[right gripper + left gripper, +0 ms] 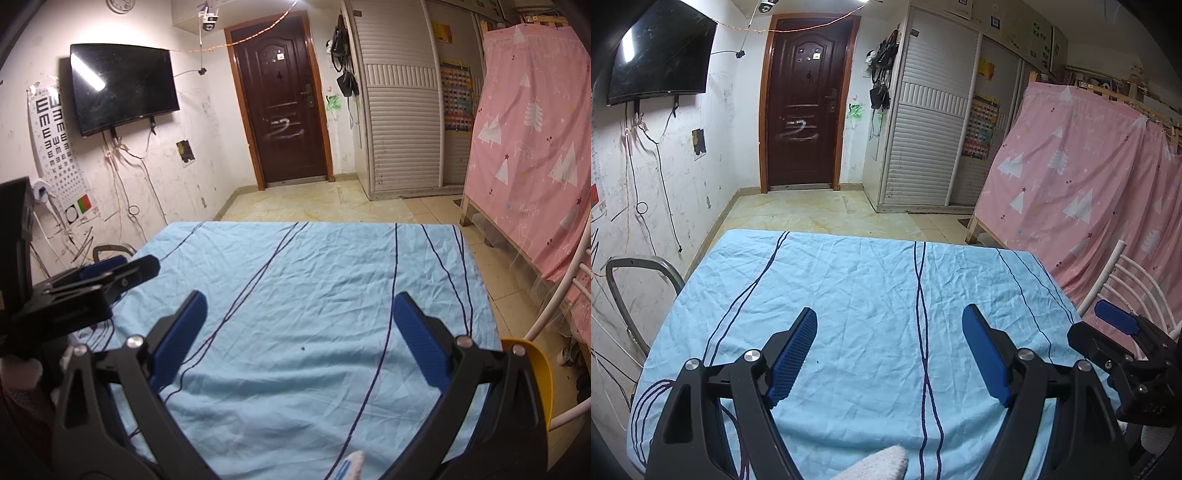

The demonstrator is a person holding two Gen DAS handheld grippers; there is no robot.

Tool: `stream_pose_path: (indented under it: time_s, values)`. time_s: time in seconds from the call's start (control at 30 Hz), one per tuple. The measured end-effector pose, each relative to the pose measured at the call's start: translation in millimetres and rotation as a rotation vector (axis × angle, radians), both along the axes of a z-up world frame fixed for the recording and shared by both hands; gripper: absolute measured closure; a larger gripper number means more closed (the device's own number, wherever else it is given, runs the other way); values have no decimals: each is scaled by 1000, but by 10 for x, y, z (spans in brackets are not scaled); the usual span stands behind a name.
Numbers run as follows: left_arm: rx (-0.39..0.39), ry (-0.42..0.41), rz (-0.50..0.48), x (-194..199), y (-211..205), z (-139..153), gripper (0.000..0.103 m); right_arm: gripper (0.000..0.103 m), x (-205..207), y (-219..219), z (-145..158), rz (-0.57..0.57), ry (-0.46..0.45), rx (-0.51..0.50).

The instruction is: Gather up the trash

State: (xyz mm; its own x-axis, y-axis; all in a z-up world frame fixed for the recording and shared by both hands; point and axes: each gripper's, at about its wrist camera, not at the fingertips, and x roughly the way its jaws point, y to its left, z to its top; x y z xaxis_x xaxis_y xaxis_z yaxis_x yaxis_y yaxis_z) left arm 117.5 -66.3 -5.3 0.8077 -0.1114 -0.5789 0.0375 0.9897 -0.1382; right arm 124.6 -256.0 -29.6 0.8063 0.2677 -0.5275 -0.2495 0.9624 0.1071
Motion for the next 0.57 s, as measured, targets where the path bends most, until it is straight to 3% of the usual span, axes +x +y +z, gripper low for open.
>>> stream_pose_path:
  time_s: [0.57]
  values:
    - [-19,21,-1,33,22,-61,31,6,51,27,-54,-6,14,-8]
